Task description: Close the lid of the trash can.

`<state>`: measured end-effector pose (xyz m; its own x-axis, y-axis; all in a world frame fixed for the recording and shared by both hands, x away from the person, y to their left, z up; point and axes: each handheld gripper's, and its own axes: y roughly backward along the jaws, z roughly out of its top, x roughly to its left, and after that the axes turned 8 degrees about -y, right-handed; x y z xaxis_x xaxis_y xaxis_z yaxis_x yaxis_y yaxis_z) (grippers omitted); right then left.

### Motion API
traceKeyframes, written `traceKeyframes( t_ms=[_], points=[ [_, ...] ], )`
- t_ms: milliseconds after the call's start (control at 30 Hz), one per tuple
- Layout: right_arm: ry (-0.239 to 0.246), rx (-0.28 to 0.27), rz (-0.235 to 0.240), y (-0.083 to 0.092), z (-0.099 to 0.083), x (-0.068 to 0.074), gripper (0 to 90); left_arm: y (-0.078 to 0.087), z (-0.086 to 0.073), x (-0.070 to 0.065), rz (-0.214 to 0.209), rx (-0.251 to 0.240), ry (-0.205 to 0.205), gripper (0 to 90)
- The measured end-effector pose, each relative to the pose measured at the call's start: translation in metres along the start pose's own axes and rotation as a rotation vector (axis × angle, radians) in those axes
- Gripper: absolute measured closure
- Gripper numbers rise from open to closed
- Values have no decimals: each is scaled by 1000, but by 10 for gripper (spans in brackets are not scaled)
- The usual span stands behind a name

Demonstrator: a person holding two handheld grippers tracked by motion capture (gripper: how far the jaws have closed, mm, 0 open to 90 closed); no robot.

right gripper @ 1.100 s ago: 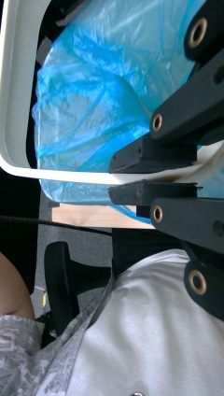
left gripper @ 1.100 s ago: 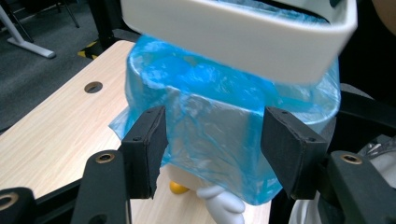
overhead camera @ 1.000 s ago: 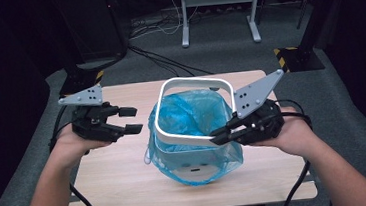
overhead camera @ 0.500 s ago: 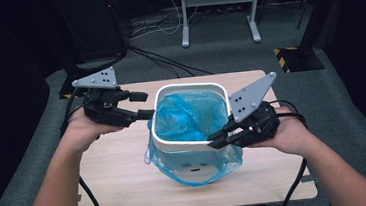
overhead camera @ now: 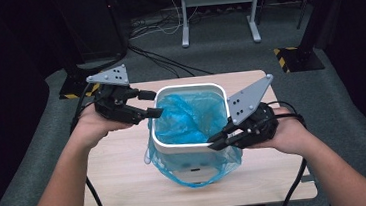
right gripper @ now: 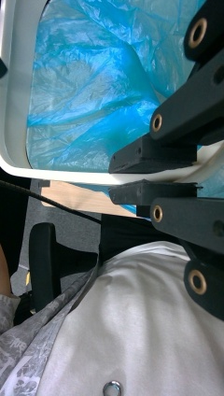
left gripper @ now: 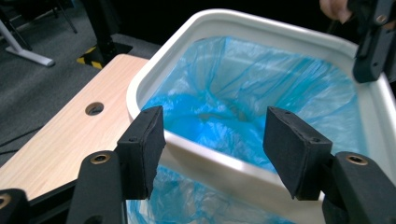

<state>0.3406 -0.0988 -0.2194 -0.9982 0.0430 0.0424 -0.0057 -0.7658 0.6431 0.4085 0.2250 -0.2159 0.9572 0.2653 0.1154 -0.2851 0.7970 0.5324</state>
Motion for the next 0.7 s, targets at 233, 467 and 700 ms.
traceKeyframes(
  t_ms=[233, 467, 700],
  points=[
    [-10, -17, 8, -1, -5, -3, 834, -3, -5, 5, 0, -31, 36, 364],
    [-8, -22, 25, -3, -8, -8, 831, -2, -7, 6, 3, -15, 50, 366],
    [-13, -1, 23, -9, -10, -6, 832, -9, -16, 7, -4, 4, 60, 370]
  ],
)
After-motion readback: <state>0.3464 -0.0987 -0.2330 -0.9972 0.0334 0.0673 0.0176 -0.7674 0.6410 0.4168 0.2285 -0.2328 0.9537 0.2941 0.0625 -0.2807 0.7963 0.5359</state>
